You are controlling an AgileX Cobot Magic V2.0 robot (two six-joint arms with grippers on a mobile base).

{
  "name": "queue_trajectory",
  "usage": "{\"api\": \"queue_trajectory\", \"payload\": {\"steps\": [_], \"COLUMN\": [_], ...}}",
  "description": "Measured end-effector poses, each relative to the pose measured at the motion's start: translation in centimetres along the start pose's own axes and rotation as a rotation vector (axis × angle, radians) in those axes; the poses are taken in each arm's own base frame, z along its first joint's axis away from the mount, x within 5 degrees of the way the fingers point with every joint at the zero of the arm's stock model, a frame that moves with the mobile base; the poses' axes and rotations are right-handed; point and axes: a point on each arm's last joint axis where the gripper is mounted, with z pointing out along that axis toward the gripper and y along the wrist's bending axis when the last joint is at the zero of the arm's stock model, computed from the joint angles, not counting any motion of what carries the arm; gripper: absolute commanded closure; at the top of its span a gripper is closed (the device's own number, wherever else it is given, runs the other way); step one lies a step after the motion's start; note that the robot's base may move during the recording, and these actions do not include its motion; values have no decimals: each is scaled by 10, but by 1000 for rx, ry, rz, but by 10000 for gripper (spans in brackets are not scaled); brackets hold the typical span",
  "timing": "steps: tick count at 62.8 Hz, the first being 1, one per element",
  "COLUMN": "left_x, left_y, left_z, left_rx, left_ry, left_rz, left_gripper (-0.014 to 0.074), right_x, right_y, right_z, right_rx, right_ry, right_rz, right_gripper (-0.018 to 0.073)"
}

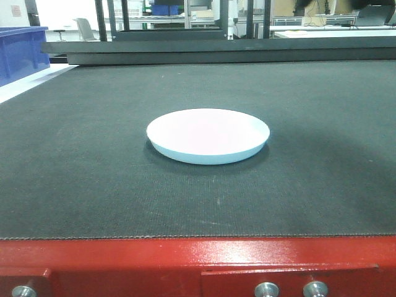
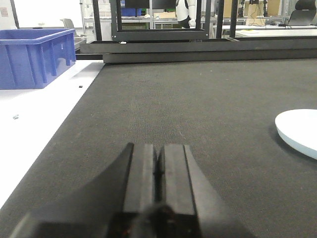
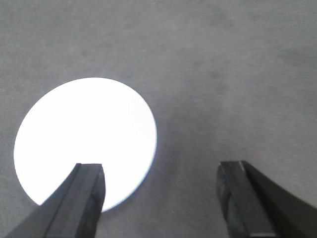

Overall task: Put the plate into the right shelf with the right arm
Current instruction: 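Close the right gripper on the white plate's rim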

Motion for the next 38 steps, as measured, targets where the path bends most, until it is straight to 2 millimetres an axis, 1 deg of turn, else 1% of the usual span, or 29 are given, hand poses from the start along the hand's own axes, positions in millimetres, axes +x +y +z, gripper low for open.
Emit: {"api": "queue_trajectory", "payload": {"steps": [6,10,11,16,22,31,38], "left_x": [0,0,0,0,0,0,0], "left_y": [0,0,0,0,0,0,0], "left_z": [0,0,0,0,0,0,0], "left_rx": [0,0,0,0,0,0,0], "left_ry": [0,0,0,0,0,0,0], "left_rz": [0,0,0,0,0,0,0], "left_gripper": [643,643,643,643,643,643,643], "right_x": [-5,-5,-4,-1,6,19,27], "right_y": [9,15,15,19,22,22,20], "right_z": [31,51,58,80,103,127,140], "right_rx": [-7,-4,-1,11,25,46,55], "right_ry": [51,87,100,136,183,241,274], "right_rz": [-16,-38,-38,-54,-75,-100,-107], "right_gripper": [-8,-8,-8,-8,-1,97,183]}}
